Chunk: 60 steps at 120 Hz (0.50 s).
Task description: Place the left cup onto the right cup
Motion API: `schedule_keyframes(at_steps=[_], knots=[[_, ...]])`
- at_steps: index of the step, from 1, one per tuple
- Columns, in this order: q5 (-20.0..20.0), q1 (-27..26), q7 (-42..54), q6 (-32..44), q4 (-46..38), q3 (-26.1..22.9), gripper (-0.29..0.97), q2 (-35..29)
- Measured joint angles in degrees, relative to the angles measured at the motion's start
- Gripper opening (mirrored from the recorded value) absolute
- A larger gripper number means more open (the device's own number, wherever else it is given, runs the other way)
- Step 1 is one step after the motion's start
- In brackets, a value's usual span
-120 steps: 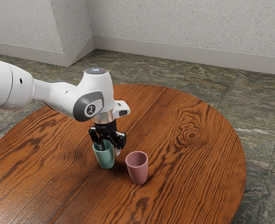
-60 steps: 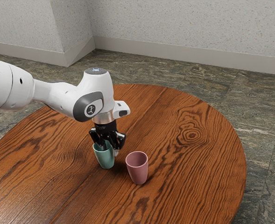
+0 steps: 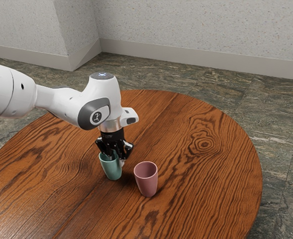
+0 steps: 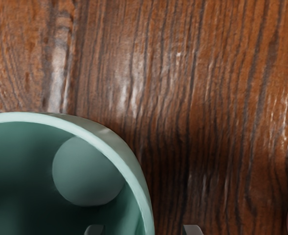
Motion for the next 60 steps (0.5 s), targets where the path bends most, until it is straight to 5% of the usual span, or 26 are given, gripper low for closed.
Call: schedule_keyframes(at_steps=[60], knots=[[0.13, 0.00, -0.13, -0.14, 0.00, 0.01, -0.08, 0.00]])
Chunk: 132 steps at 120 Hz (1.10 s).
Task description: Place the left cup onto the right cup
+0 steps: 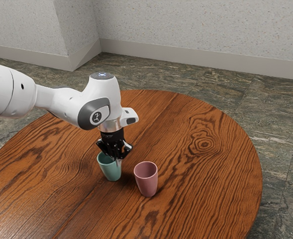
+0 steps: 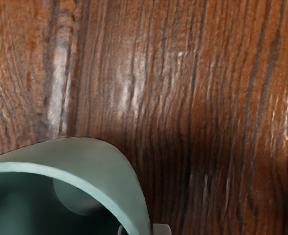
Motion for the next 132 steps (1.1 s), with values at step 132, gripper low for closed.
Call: schedule_keyframes(at_steps=[132], knots=[[1.31, 0.01, -0.87, -5.54, 0.56, -0.12, -0.10, -5.07]])
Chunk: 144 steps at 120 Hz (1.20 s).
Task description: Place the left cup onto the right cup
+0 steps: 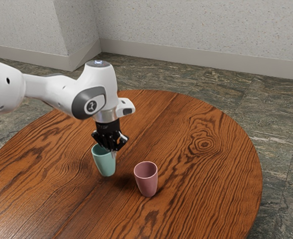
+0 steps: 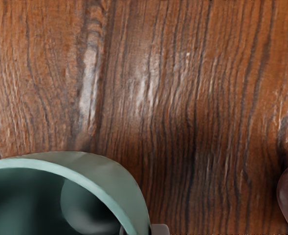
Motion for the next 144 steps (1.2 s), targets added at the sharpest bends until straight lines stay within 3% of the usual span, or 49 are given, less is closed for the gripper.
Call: schedule_keyframes(at_steps=[71, 144], knots=[[4.15, -0.01, -1.25, -4.02, 4.52, -2.56, -0.10, -1.37], [5.08, -0.03, -4.18, -9.00, 7.80, -5.88, -0.11, -2.40]])
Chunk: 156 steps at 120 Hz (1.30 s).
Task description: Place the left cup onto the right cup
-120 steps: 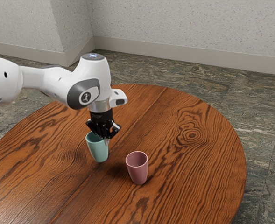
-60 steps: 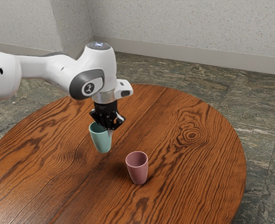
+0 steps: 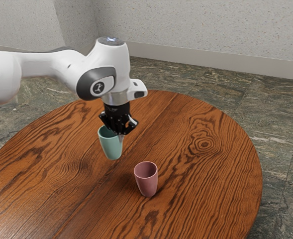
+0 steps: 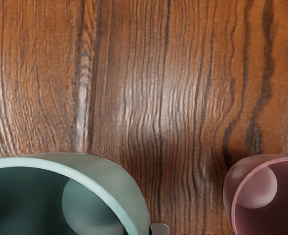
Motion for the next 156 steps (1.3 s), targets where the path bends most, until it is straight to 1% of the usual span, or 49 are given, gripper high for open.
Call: schedule_keyframes(at_steps=[67, 100, 156], knots=[[-0.04, 0.09, -3.17, -3.12, 1.70, -3.13, -0.11, -0.60], [-0.02, -0.03, -4.90, -4.56, 4.27, -5.40, -0.11, 0.08], [0.67, 0.10, -8.03, -4.77, 5.15, -7.65, -0.11, 1.20]])
